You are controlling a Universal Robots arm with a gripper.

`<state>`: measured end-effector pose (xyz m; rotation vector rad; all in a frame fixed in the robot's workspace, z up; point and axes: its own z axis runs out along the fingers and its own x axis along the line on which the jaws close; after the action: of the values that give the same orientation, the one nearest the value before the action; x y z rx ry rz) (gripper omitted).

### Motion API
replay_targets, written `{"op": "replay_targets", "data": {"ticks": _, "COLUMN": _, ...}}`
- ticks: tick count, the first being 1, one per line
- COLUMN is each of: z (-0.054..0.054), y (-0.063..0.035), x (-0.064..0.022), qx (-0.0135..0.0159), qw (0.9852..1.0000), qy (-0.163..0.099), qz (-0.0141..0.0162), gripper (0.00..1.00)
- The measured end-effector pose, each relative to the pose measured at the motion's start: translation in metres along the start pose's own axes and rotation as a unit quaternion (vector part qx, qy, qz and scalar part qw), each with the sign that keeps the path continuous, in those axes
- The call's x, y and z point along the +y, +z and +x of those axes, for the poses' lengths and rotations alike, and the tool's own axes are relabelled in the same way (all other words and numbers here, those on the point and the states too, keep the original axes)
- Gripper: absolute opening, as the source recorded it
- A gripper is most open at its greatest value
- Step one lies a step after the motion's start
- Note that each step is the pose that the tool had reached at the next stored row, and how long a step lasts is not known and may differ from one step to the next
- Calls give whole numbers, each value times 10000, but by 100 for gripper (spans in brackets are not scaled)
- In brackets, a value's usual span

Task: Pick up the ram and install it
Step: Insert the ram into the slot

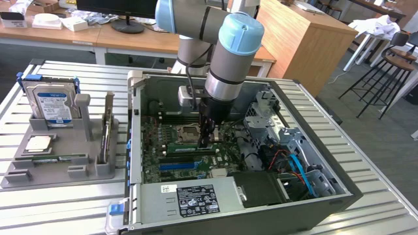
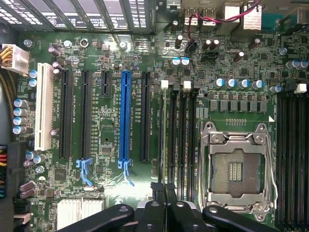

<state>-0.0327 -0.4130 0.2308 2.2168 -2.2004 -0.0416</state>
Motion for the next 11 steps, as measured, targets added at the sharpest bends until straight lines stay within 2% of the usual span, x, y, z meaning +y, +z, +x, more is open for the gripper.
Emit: {"op": "replay_targets", "data": {"ticks": 11, "z": 0, "y": 25, "x": 0, "qx": 0, "qw": 10000, "qy": -14, "qz": 0, "gripper": 11}}
